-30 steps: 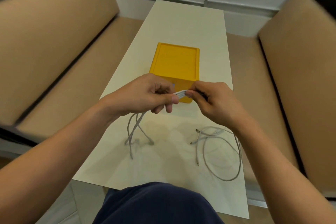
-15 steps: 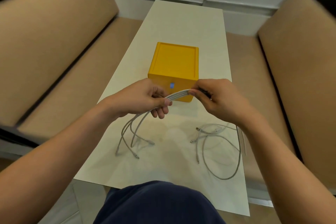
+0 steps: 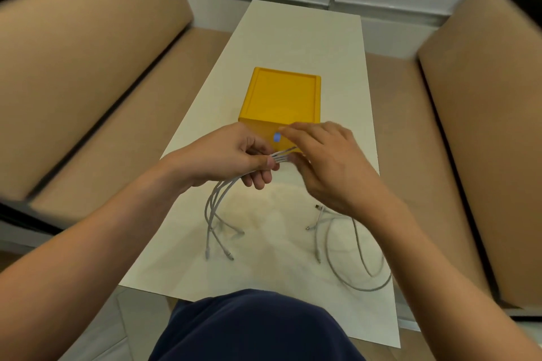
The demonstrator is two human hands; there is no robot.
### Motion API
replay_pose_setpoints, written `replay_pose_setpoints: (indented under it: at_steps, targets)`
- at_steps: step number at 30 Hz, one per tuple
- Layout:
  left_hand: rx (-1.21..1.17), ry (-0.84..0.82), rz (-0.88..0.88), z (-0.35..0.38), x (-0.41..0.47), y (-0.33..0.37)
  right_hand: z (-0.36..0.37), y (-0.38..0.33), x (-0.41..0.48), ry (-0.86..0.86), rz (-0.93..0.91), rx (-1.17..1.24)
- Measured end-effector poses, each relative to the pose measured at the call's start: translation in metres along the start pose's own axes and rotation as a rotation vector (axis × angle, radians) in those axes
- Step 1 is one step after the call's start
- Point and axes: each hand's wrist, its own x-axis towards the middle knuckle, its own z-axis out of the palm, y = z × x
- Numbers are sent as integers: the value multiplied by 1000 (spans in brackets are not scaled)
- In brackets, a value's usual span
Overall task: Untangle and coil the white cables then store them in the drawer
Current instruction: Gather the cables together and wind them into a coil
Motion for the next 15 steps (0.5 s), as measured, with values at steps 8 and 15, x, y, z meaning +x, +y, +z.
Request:
replay_pose_setpoints:
  at_steps: [8,15]
  targets:
    - [118,24,42,-2,-6,-2,-6,1,2,-145,57,367]
    - [105,21,59,-7,-13,4,-18,10,7,-130,211,661]
